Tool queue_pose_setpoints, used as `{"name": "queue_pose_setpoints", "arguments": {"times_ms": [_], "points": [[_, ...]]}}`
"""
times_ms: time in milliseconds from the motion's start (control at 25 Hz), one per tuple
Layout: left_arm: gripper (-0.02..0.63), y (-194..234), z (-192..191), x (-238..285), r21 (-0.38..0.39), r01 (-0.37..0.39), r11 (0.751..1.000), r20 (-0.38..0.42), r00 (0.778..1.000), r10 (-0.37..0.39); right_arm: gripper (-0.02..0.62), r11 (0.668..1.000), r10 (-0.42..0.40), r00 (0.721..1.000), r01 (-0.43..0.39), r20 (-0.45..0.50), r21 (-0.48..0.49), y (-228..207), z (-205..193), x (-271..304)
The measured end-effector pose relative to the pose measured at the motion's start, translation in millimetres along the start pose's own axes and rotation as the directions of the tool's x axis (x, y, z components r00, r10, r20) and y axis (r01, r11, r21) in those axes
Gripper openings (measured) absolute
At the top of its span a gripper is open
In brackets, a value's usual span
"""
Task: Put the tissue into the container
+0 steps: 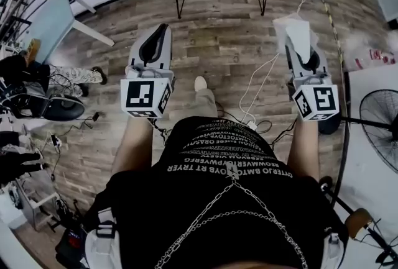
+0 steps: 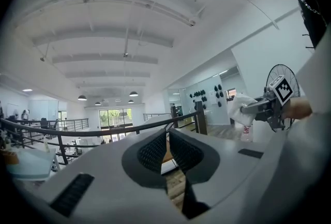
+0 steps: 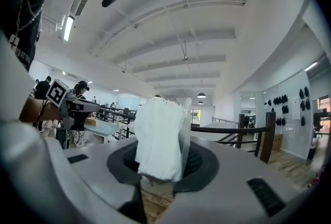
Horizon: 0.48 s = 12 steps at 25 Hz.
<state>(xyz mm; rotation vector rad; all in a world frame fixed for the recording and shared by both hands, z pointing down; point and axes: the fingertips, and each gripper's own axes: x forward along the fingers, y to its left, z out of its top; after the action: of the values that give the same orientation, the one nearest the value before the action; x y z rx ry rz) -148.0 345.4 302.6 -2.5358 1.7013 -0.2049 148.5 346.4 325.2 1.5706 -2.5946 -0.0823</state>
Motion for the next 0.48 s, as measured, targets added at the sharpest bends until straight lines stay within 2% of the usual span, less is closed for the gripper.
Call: {"name": "queue_pose_setpoints", "arguments": {"times_ms": [240,480], "points": [[0.041,36,-9,70,-0.016,0.027,1.0,0.0,1.0,-0.027,0.121,1.0,-0.016,0.998,0.016,-0.055,-0.013,-16,-12,61],[0.041,74,-9,144,-0.001,0.069,0.998,0.009,0.998,-0.069,0.121,0.996,-0.084,0.996,0.084,-0.042,-0.006,-45,-4,127]]}}
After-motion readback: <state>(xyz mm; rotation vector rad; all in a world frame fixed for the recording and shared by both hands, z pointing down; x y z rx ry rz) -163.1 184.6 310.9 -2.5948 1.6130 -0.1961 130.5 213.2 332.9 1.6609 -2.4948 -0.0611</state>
